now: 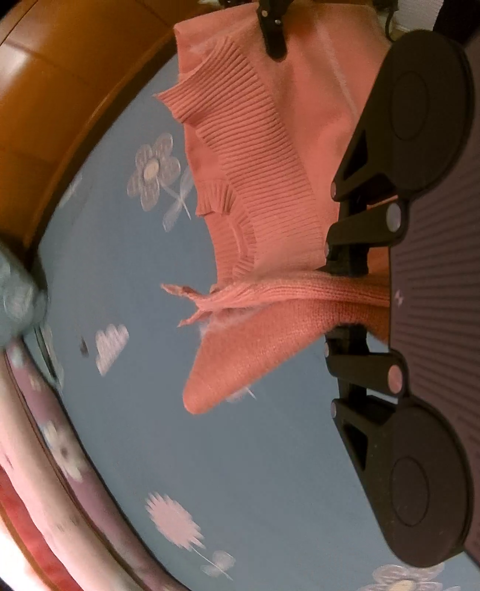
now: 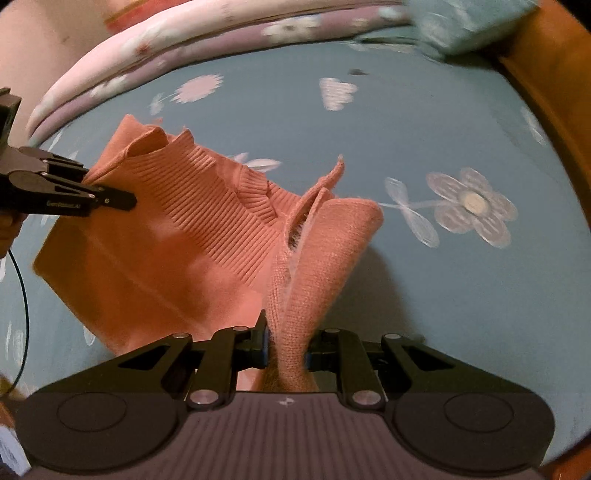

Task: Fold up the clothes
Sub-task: 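Lift the gripped side edge with both grippers and fold it over the sweater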

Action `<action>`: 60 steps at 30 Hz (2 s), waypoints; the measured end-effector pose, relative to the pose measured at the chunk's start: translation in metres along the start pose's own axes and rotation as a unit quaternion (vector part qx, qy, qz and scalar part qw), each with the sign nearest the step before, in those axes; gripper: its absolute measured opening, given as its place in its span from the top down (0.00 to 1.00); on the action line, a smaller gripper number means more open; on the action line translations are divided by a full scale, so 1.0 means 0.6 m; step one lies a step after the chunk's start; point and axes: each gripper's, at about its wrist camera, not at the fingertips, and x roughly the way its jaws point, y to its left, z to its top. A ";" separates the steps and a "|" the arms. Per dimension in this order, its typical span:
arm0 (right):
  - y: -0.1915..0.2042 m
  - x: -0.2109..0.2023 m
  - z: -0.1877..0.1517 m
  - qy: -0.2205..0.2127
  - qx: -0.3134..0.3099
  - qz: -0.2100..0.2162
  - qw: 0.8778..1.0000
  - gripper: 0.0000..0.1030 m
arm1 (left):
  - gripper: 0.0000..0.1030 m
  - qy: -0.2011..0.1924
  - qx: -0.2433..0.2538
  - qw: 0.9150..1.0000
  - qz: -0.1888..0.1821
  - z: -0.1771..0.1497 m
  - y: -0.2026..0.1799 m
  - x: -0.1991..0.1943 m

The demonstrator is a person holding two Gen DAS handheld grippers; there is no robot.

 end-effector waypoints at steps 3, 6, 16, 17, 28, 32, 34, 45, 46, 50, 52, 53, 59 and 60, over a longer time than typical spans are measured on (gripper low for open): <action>-0.046 -0.029 -0.023 -0.009 0.034 -0.009 0.999 0.82 | 0.84 -0.003 0.033 0.999 -0.012 0.047 -0.052 0.014; -0.091 -0.055 -0.044 -0.022 0.069 -0.019 0.997 0.82 | 0.84 -0.007 0.059 0.998 -0.023 0.093 -0.101 0.030; -0.221 -0.102 -0.083 -0.068 0.157 -0.046 0.984 0.81 | 0.84 -0.030 0.137 0.989 -0.042 0.239 -0.235 0.101; -0.229 -0.104 -0.086 -0.072 0.165 -0.047 0.983 0.81 | 0.84 -0.032 0.143 0.988 -0.042 0.252 -0.248 0.109; -0.295 -0.096 -0.097 -0.109 0.235 -0.064 0.964 0.81 | 0.84 -0.055 0.195 0.978 -0.049 0.393 -0.348 0.197; -0.308 -0.089 -0.100 -0.118 0.254 -0.072 0.957 0.81 | 0.84 -0.064 0.221 0.972 -0.056 0.422 -0.386 0.218; -0.315 -0.086 -0.101 -0.122 0.263 -0.076 0.954 0.81 | 0.84 -0.066 0.229 0.969 -0.062 0.432 -0.403 0.227; -0.373 -0.026 -0.168 -0.096 0.343 -0.088 0.930 0.81 | 0.83 -0.033 0.223 0.972 -0.063 0.452 -0.435 0.339; -0.379 -0.016 -0.178 -0.090 0.353 -0.089 0.927 0.81 | 0.83 -0.031 0.225 0.972 -0.061 0.449 -0.436 0.348; -0.408 0.017 -0.212 -0.072 0.391 -0.090 0.913 0.81 | 0.83 -0.026 0.228 0.972 -0.041 0.441 -0.432 0.383; -0.424 0.033 -0.229 -0.064 0.410 -0.090 0.905 0.81 | 0.83 -0.021 0.222 0.974 -0.032 0.444 -0.425 0.402; -0.431 0.041 -0.238 -0.061 0.421 -0.089 0.901 0.81 | 0.83 -0.017 0.219 0.975 -0.027 0.446 -0.423 0.413; -0.465 0.079 -0.289 -0.055 0.459 -0.080 0.883 0.81 | 0.82 0.003 0.208 0.978 -0.005 0.452 -0.414 0.473; -0.471 0.085 -0.296 -0.055 0.467 -0.074 0.880 0.81 | 0.82 0.004 0.209 0.978 -0.002 0.452 -0.413 0.483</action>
